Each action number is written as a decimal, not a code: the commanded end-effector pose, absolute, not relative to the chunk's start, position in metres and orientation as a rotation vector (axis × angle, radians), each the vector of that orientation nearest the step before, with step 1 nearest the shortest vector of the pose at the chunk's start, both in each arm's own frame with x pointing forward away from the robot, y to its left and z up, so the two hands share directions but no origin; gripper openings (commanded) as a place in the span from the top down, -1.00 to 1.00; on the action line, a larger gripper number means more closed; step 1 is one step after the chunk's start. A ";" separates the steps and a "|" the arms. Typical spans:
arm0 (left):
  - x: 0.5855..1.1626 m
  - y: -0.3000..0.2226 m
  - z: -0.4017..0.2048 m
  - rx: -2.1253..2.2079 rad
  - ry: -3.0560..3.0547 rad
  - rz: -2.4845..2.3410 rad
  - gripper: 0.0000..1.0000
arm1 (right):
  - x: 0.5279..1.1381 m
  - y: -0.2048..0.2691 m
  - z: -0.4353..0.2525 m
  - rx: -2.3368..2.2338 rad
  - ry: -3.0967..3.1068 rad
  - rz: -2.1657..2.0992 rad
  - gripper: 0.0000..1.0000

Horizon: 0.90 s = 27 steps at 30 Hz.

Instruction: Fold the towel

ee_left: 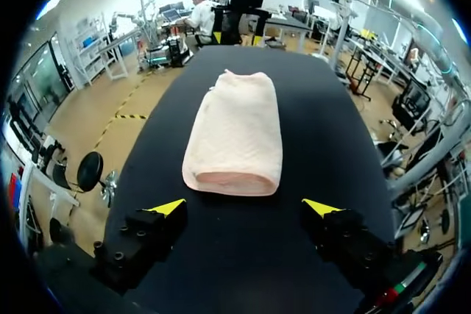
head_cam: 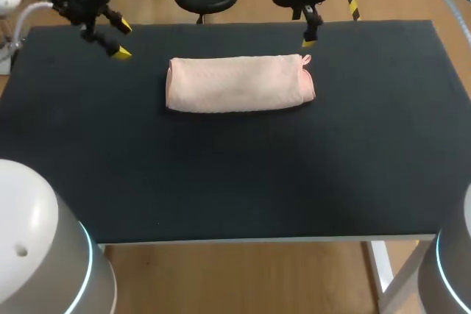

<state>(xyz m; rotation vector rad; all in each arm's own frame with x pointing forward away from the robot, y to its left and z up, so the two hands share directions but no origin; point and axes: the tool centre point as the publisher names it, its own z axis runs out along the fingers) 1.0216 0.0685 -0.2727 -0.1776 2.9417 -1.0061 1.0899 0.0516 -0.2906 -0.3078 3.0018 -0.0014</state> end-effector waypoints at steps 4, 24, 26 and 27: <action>1.012 0.070 -0.266 -0.118 2.773 -1.029 -1.00 | 1.084 0.054 -0.280 -0.492 2.956 -0.090 -1.00; 1.012 0.070 -0.266 -0.118 2.773 -1.029 -1.00 | 1.098 0.044 -0.259 -0.244 3.077 0.045 -1.00; 1.012 0.070 -0.266 -0.118 2.773 -1.029 -1.00 | 1.105 0.042 -0.248 0.116 3.116 0.353 -1.00; 1.012 0.070 -0.266 -0.118 2.773 -1.029 -1.00 | 1.105 0.039 -0.244 0.325 3.092 0.500 -1.00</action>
